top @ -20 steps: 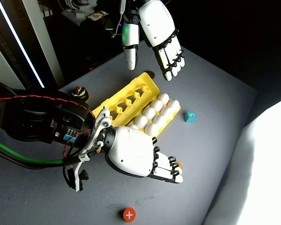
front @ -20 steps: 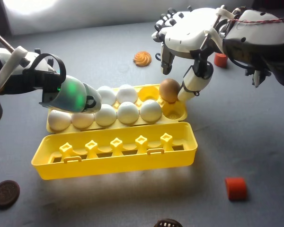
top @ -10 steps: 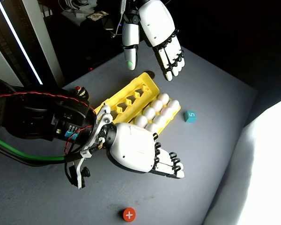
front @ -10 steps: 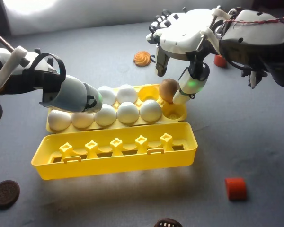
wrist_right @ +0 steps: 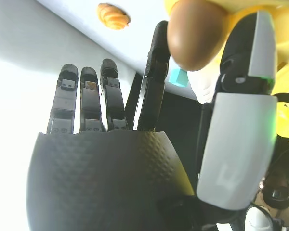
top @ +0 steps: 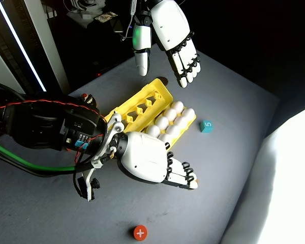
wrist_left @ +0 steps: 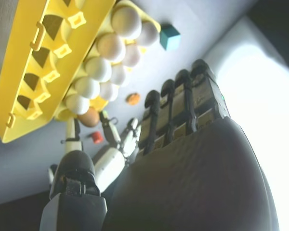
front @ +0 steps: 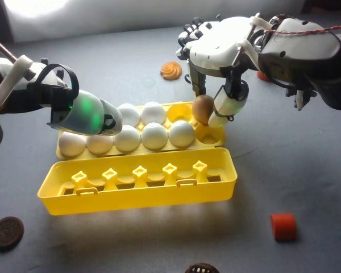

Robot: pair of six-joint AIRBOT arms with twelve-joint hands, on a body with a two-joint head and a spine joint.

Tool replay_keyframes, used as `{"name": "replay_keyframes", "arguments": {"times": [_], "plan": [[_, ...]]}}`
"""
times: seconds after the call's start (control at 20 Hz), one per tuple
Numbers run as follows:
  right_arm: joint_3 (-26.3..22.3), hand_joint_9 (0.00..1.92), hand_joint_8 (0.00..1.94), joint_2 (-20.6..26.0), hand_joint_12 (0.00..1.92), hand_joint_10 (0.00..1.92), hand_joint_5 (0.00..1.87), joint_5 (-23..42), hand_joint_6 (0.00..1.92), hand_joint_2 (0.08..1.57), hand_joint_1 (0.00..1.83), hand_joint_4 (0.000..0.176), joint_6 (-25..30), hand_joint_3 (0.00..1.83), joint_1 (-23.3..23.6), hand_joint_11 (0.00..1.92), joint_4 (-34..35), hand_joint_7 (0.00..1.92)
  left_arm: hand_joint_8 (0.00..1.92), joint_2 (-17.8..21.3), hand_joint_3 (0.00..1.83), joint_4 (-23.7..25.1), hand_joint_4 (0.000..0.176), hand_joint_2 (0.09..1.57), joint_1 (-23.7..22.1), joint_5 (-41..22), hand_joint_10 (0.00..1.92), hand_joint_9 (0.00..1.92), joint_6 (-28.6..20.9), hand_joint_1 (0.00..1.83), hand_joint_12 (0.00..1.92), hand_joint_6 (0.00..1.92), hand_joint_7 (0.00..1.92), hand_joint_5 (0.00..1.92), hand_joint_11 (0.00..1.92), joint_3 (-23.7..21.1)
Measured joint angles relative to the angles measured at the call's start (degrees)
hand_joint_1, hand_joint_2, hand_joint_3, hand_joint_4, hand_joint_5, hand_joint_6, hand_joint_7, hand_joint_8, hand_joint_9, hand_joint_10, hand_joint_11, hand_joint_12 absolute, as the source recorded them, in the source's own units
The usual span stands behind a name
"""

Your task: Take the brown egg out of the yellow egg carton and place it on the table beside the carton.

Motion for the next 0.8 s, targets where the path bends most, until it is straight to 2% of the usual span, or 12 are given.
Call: {"name": "replay_keyframes", "arguments": {"times": [0.05, 0.1, 0.25, 0.5, 0.55, 0.6, 0.65, 0.8], "plan": [[0.04, 0.02, 0.01, -0.07, 0.0, 0.01, 1.32, 0.02, 0.35, 0.98, 1.1, 0.176, -0.04, 0.0, 0.04, 0.0, -0.04, 0.27, 0.01, 0.0, 0.01, 0.0, 0.0, 1.19, 0.0, -0.04, 0.0, 0.02, 0.0, 0.0, 0.0, 0.01, 0.06, 0.1, 0.01, 0.0], [0.13, 0.03, 0.02, -0.11, 0.0, 0.01, 1.31, -0.02, 0.39, 0.99, 1.11, 0.176, -0.02, 0.0, 0.04, 0.0, -0.02, 0.3, 0.0, 0.0, 0.0, -0.02, 0.0, 1.18, 0.0, -0.02, 0.0, 0.01, 0.0, 0.0, 0.0, 0.0, 0.04, 0.09, 0.0, 0.0], [0.17, 0.03, 0.0, -0.11, 0.0, 0.0, 1.38, -0.07, 0.27, 0.97, 1.12, 0.176, -0.02, 0.0, 0.04, 0.0, -0.02, 0.35, 0.0, 0.0, 0.0, 0.0, 0.0, 1.17, 0.0, -0.02, 0.0, 0.0, 0.0, 0.0, 0.0, 0.0, 0.03, 0.08, 0.0, 0.0], [0.17, 0.04, 0.0, -0.11, 0.0, 0.01, 1.39, -0.13, 0.26, 0.97, 1.12, 0.176, -0.09, 0.0, 0.24, 0.0, -0.04, 0.37, 0.01, 0.0, 0.0, 0.0, 0.0, 1.17, 0.0, -0.02, 0.01, 0.03, 0.0, 0.0, 0.01, 0.01, 0.06, 0.1, 0.03, 0.0], [0.17, 0.07, 0.0, -0.11, 0.0, 0.0, 1.43, -0.15, 0.18, 0.96, 1.13, 0.137, -0.11, 0.0, 0.31, 0.0, -0.04, 0.42, 0.01, 0.0, 0.0, 0.0, 0.0, 1.17, 0.0, -0.02, 0.01, 0.03, 0.0, 0.0, 0.01, 0.02, 0.06, 0.11, 0.03, 0.0], [0.17, 0.09, 0.0, -0.13, 0.0, 0.0, 1.46, -0.15, 0.11, 0.96, 1.14, 0.141, -0.11, 0.0, 0.35, 0.0, -0.04, 0.44, 0.0, 0.0, 0.0, 0.0, 0.0, 1.18, 0.0, -0.02, 0.0, 0.01, 0.0, 0.0, 0.0, 0.0, 0.03, 0.09, 0.01, 0.0], [0.17, 0.07, 0.0, -0.17, 0.0, 0.0, 1.46, -0.15, 0.1, 0.96, 1.13, 0.169, -0.11, 0.0, 0.37, 0.0, -0.04, 0.43, 0.0, 0.0, 0.0, 0.0, 0.0, 1.17, 0.0, 0.0, 0.0, 0.0, 0.0, 0.0, 0.0, 0.0, 0.03, 0.08, 0.0, 0.0], [0.22, 0.06, 0.0, -0.24, 0.0, 0.0, 1.46, -0.17, 0.09, 0.96, 1.12, 0.176, -0.24, 0.0, 0.46, 0.0, -0.04, 0.38, 0.01, 0.0, 0.0, 0.0, 0.0, 1.17, 0.0, -0.02, 0.01, 0.03, 0.0, 0.0, 0.01, 0.01, 0.06, 0.11, 0.03, 0.0]]}}
